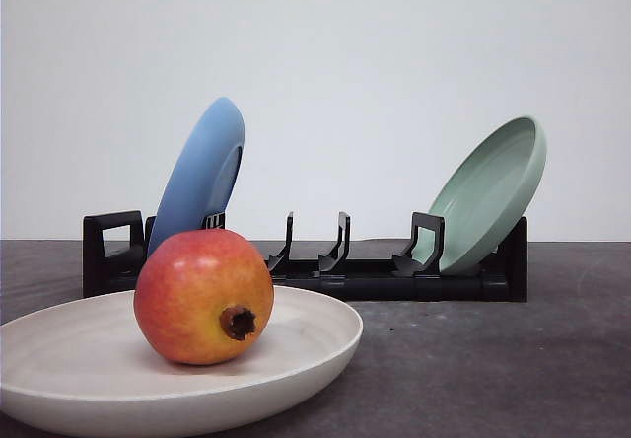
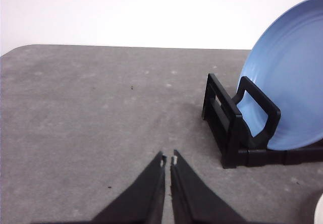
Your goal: Place pomegranate in white plate
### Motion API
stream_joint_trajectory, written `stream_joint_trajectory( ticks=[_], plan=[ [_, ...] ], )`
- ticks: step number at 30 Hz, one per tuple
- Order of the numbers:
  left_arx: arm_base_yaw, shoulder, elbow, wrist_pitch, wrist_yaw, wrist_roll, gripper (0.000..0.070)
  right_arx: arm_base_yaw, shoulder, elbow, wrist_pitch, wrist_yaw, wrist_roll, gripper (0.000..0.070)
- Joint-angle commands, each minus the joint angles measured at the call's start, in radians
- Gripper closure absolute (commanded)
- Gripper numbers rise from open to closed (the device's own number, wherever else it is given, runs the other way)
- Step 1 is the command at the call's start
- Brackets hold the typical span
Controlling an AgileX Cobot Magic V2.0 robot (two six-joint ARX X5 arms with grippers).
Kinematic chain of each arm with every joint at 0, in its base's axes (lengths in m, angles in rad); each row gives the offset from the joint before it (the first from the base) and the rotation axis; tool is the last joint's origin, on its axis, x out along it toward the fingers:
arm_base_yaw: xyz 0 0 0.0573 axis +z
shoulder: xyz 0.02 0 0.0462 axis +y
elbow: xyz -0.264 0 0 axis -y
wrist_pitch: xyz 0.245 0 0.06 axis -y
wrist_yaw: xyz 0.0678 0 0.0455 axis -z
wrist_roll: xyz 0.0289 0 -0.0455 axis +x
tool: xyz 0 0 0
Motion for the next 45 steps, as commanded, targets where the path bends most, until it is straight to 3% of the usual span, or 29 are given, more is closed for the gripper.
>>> stream_joint_trajectory(
  ticks=[1, 11, 38, 39, 42, 45],
  plan=[
    [0.002, -0.002, -0.01, -0.008, 0.006, 0.016, 0.07, 0.007, 0.002, 0.008, 0.014, 0.001, 0.006, 0.069],
    [0.004, -0.002, -0.01, -0.06, 0.007, 0.071, 0.07, 0.007, 0.002, 0.008, 0.014, 0.001, 0.006, 0.069],
    [0.003, -0.002, -0.01, -0.053, 0.007, 0.06, 0.07, 0.007, 0.002, 0.008, 0.014, 0.001, 0.006, 0.069],
    [0.003, -0.002, -0.01, -0.053, 0.007, 0.06, 0.07, 0.007, 0.002, 0.008, 0.013, 0.002, -0.008, 0.069],
    [0.003, -0.002, -0.01, -0.053, 0.007, 0.06, 0.07, -0.012, -0.01, 0.008, 0.009, 0.028, -0.156, 0.069],
    [0.003, -0.002, -0.01, -0.053, 0.007, 0.06, 0.07, -0.088, -0.041, 0.007, 0.01, 0.006, -0.187, 0.069]
  ],
)
